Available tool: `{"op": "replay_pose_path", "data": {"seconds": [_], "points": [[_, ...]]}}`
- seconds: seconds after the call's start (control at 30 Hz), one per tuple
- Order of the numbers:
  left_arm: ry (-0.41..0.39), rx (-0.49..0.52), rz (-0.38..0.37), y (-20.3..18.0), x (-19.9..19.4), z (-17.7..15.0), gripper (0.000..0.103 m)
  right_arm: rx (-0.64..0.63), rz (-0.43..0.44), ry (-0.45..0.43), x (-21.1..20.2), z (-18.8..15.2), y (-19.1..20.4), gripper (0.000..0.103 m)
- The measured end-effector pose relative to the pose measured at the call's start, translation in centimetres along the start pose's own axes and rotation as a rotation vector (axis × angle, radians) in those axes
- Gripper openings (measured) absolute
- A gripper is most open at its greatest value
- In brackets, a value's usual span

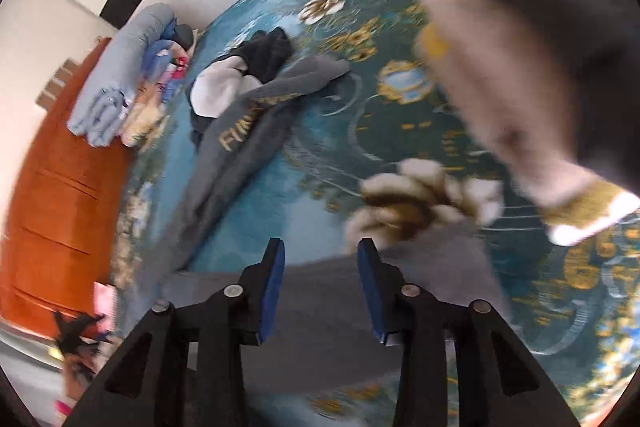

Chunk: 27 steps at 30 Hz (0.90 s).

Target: Fold clothes

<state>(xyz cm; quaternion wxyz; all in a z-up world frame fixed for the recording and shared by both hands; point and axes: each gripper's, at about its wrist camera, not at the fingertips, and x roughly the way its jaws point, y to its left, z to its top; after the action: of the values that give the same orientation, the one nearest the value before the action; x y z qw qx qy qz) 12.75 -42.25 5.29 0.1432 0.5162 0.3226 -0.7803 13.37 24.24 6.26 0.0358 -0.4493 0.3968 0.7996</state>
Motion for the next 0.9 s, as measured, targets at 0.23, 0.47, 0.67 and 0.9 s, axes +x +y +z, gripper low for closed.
{"op": "replay_pose_path", "data": {"seconds": [0.23,0.47,0.67,0.9], "points": [[0.050,-0.054,-0.105,-2.5,2.0,-2.8,0.056,0.311,0.150,0.023,8.4,8.2,-0.7,0.047],[0.082,-0.152,-0.165,-2.2,4.6,-4.2,0.057,0.582,0.156,-0.058,13.7,13.8,-3.8,0.048],[0.119,-0.169,-0.151,-2.4,6.6,-4.5,0.057,0.670,0.181,-0.044,17.0,15.1,-4.2,0.048],[0.140,-0.156,-0.162,-3.0,7.3,-4.7,0.057,0.506,0.131,-0.110,13.3,16.8,-1.6,0.006]]}}
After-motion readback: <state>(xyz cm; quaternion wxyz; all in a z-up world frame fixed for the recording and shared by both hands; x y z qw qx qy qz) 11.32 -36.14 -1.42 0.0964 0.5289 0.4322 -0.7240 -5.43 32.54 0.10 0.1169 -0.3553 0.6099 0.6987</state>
